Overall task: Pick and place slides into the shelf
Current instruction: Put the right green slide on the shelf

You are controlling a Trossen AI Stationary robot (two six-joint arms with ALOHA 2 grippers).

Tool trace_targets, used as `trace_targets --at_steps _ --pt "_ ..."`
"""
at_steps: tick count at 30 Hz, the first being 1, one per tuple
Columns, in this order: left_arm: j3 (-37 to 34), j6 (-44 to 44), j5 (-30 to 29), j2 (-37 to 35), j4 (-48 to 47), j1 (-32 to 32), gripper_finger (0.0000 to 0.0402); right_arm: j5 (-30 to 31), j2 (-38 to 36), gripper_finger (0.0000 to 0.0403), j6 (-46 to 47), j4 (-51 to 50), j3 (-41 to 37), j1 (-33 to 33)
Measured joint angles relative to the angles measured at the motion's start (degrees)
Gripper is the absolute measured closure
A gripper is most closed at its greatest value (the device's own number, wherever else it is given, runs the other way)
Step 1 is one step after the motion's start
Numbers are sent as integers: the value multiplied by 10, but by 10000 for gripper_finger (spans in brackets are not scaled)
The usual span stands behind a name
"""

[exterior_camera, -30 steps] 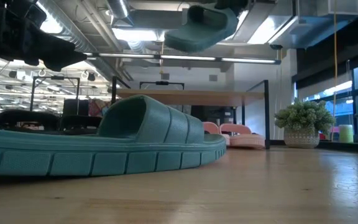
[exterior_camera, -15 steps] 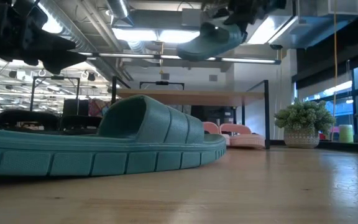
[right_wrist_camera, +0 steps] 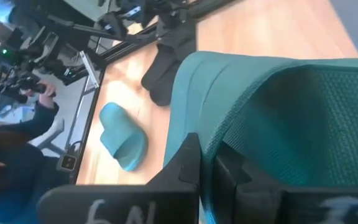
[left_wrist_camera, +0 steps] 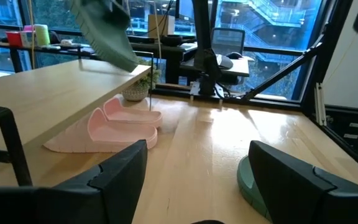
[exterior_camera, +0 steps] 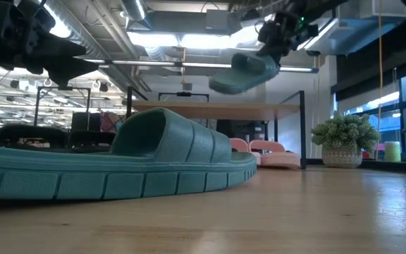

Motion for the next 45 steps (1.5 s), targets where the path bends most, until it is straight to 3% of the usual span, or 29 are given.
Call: trace_targets --at_steps 13,24,37,45 --pt "0 0 0 0 0 0 128 -27 86 389 -18 5 0 -17" --pt "0 -11 0 0 0 0 128 -22 97 368 -21 10 0 -23" --pt "0 -11 0 0 0 0 128 93 97 357 -28 27 0 -23" --pt "0 -9 -11 0 0 0 128 101 97 317 -34 48 0 -23"
